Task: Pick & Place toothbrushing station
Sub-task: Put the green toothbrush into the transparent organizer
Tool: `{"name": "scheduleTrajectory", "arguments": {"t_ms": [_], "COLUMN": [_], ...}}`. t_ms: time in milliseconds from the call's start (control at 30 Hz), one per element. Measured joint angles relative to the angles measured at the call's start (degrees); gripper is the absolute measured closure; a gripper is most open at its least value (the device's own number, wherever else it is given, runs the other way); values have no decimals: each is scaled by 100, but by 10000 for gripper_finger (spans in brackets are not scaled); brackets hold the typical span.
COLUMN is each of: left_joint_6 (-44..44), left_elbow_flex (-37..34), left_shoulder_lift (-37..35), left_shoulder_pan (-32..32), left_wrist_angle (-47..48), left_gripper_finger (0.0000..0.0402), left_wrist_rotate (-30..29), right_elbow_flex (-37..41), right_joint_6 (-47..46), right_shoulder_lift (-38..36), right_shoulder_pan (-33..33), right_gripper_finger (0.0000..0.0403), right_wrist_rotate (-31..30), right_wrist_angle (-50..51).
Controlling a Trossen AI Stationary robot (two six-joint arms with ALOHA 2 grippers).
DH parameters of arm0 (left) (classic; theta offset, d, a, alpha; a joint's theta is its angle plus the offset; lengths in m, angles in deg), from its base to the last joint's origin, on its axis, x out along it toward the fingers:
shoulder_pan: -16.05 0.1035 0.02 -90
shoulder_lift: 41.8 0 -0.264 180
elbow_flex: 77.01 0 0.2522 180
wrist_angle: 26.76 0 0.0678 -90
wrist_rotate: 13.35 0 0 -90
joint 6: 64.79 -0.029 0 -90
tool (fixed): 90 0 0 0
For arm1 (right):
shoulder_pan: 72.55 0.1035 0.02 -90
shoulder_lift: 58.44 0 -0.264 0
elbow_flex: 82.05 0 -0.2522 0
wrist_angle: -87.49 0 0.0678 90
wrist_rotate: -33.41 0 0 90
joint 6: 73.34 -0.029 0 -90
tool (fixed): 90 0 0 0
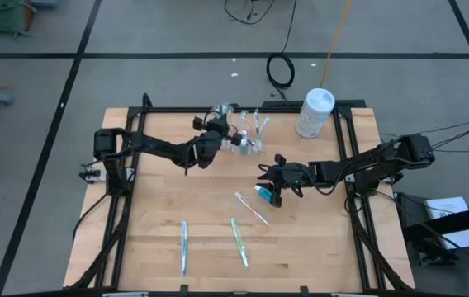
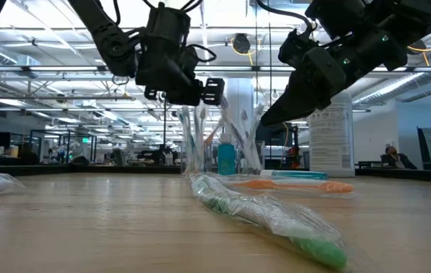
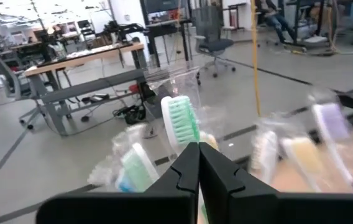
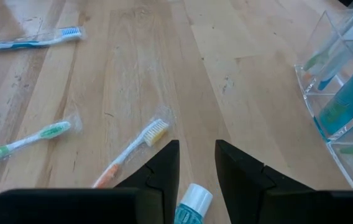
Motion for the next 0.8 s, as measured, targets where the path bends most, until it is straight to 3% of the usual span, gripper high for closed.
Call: {"name": "scheduleTrajectory", "arguments": {"t_ms": [200,400,533,800], "left_joint_6": [-437,-469,-218,-296], "left_elbow_flex": [0,0,0,0], "left_shoulder_lift": [0,0,0,0], "left_shoulder_pan": [-159,-172,-168,-168], "left_wrist_angle": [327,957,1375,1502], "left_gripper_finger": [385,399,383,328], "left_wrist_rotate": [89,936,1336,997], "right_elbow_flex": [0,0,0,0], "right_joint_6": [0,-95,-616,-312], "right_shoulder_lift": [2,2,4,4], "right_shoulder_pan": [0,0,-2,24], "right_gripper_finger": [309,309,309,309], "right_wrist_rotate": [0,0,0,9], "right_wrist_angle": [0,0,-224,-272]}}
